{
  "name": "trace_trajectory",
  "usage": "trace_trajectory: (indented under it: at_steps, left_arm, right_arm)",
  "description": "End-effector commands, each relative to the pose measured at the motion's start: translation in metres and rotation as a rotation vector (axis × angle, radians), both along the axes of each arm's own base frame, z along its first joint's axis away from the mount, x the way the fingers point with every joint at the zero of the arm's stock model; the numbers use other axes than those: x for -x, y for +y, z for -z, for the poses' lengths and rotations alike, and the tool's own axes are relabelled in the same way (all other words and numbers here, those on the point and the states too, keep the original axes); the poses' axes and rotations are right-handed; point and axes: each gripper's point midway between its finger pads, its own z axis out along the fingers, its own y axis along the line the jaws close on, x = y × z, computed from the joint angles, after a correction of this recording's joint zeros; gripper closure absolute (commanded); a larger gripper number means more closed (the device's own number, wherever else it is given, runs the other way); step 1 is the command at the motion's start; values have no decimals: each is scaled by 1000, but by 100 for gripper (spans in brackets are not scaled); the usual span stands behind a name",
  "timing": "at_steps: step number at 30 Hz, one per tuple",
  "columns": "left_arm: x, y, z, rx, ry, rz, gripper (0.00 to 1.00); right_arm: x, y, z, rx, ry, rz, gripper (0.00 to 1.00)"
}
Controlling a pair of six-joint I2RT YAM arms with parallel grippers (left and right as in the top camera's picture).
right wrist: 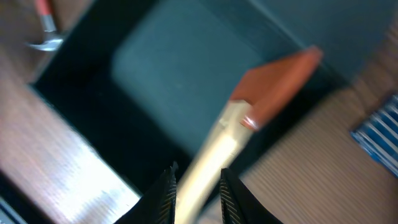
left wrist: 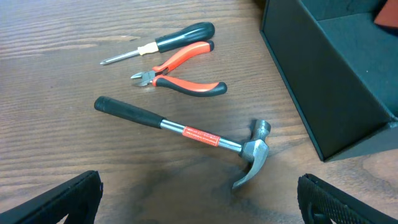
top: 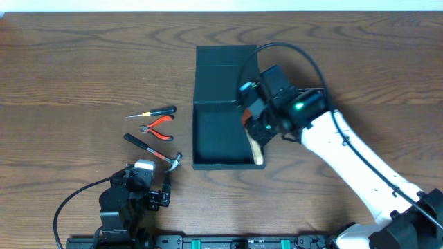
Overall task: Pack container
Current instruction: 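Lift the scraper with the right gripper and lower it into the black box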
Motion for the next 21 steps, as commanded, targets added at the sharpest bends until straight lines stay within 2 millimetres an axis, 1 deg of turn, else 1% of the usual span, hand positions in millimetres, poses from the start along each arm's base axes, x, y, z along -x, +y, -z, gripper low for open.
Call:
trace_trajectory:
  at_steps: [1, 4, 7, 9, 10, 11, 12, 15, 19, 21]
  left_arm:
    - [-1, 3, 2, -15, -3, -6, 2]
    - [-1, 3, 2, -15, -3, -6, 1]
    - [-1, 3, 2, -15, -3, -6, 2]
    - [-1, 3, 2, -15, -3, -6, 2]
    - [-1, 3, 2, -15, -3, -6, 1]
    - [-1, 3, 2, -15, -3, -6, 2]
    - [-1, 3, 2, -15, -3, -6, 2]
    - [-1, 3, 2, -15, -3, -6, 1]
    - [-1, 3, 2, -15, -3, -6, 1]
    - [-1, 3, 2, -15, -3, -6, 2]
  right_arm:
    - [3, 17, 9, -2, 24, -9, 77]
    - [5, 20, 22, 21, 53, -18, 79]
    - [2, 19, 31, 43, 64, -13, 66]
    - [0, 15, 33, 68, 53, 0, 64]
    - [-2, 13, 34, 74, 48, 8, 59]
    - [-4, 10, 33, 85, 40, 34, 51]
    - [-6, 8, 33, 95, 35, 57, 48]
    - [-6, 1, 35, 126, 37, 90, 45]
    - [-6, 1, 39, 132, 42, 90, 45]
    - [-7, 0, 44, 145, 47, 92, 45]
